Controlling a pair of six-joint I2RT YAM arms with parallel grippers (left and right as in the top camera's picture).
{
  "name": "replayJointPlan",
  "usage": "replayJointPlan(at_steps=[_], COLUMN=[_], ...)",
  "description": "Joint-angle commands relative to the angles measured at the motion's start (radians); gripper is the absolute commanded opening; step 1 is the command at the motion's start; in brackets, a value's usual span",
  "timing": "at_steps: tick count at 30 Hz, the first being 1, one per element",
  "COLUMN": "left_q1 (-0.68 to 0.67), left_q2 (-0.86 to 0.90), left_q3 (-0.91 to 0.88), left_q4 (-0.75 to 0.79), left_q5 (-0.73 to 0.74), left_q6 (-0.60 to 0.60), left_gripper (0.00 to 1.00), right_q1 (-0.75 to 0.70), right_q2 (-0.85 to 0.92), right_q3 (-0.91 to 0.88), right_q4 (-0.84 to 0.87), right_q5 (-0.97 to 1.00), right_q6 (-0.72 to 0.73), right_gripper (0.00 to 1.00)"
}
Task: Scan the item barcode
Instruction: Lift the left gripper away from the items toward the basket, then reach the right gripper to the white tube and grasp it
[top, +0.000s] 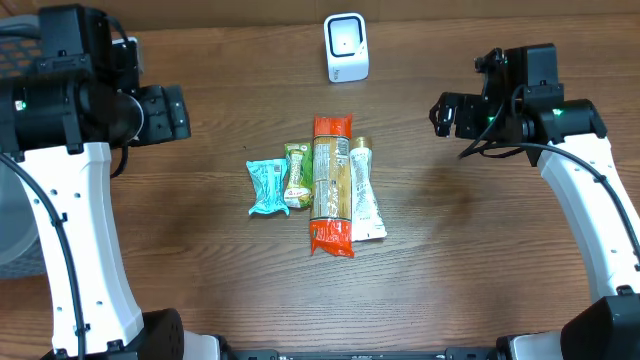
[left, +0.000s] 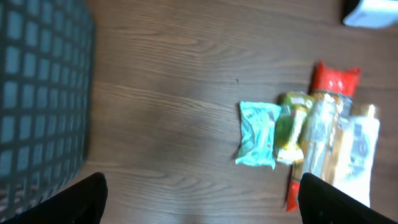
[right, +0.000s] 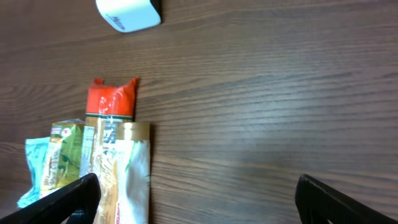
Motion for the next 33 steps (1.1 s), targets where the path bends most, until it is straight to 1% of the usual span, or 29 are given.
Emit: replayJointPlan(at_steps=[1,4,5,13,21,29,31,33], left_q1=[0.014,0.014,0.014,0.014,0.014,0.014,0.014,0.014], left_q2=[-0.002,-0.002,-0.002,0.002,0.005,0.005,0.005,0.005], left_q3=[-0.032,-0.077,-0.093,-0.227,-0.249,-0.249,-0.249,-0.249], left_q4=[0.010,0.034,0.044,0.152,0.180,0.180,0.180,0.180], left_q5=[0.069,0.073,0.073,0.073,0.073,0.073,0.072,0.072], left_q6=[0.126,0.124,0.125,0.125,0.125,0.125,0.125,0.125], left_gripper=[0.91,0.95,1.00,0.99,1.00,0.99,1.00,0.99], right_q1=[0.005,0.005,0.005,0.024,0.074,0.170,0.200,0.228], right_q2=[-0.003,-0.003,-0.003,-0.002,0.015,0.149,0.187,0.218], right_q3=[0.025,0.025,0.025,0.025,0.025,0.025,0.025,0.025], right_q4=[0.018,0.025,0.027,0.028,0.037,0.043,0.039,0.031], right_q5=[-0.023,-0.030,-0.037,-0.093,-0.092,-0.093,-0.093,-0.093], right_q6=[0.003,0.003,0.003,0.003,0.003,0.003,0.004,0.003], right_gripper=[1.00,1.00,1.00,1.00,1.00,1.00,0.99,0.96])
